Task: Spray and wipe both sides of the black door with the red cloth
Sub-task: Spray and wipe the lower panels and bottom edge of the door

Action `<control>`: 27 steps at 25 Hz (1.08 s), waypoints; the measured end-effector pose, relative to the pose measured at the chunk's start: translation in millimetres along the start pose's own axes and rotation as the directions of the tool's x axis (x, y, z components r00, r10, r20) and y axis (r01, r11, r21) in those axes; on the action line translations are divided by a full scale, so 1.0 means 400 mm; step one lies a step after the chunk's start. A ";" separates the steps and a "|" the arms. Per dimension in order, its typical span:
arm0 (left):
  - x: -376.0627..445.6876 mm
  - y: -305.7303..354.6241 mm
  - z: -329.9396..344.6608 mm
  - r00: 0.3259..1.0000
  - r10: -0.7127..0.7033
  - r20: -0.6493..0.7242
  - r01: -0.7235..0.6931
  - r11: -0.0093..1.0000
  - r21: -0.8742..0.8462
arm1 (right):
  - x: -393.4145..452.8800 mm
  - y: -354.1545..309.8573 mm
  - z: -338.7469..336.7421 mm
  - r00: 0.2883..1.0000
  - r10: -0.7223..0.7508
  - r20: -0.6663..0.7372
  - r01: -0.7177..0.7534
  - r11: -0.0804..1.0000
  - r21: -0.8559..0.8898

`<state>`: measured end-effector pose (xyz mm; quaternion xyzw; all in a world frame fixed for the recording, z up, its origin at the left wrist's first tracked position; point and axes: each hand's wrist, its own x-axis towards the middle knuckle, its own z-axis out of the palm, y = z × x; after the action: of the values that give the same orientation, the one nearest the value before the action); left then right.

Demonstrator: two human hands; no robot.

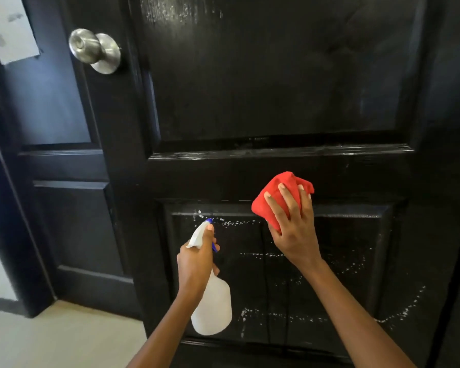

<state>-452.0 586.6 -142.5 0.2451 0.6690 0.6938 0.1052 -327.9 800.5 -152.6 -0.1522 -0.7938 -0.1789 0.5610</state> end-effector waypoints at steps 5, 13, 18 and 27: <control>0.035 -0.013 -0.057 1.000 0.015 -0.018 -0.015 1.000 -0.015 | -0.003 -0.059 0.030 0.997 0.070 0.024 -0.070 0.997 0.034; 0.073 -0.012 -0.126 0.990 0.029 -0.140 -0.033 0.999 -0.032 | -0.054 -0.151 0.091 0.995 0.022 0.102 -0.029 0.997 0.072; 0.064 -0.047 -0.176 0.989 0.016 -0.148 -0.018 1.000 -0.016 | -0.046 -0.262 0.164 0.989 -0.033 0.146 0.029 0.999 0.029; 0.029 -0.067 -0.263 0.964 0.062 -0.260 -0.056 0.998 0.031 | 0.146 -0.502 0.307 0.858 -0.394 0.328 0.369 0.919 0.139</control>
<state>-517.3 502.2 -164.8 0.1728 0.6775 0.7150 -0.0070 -538.5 680.0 -157.8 -0.0012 -0.9008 -0.2283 0.3692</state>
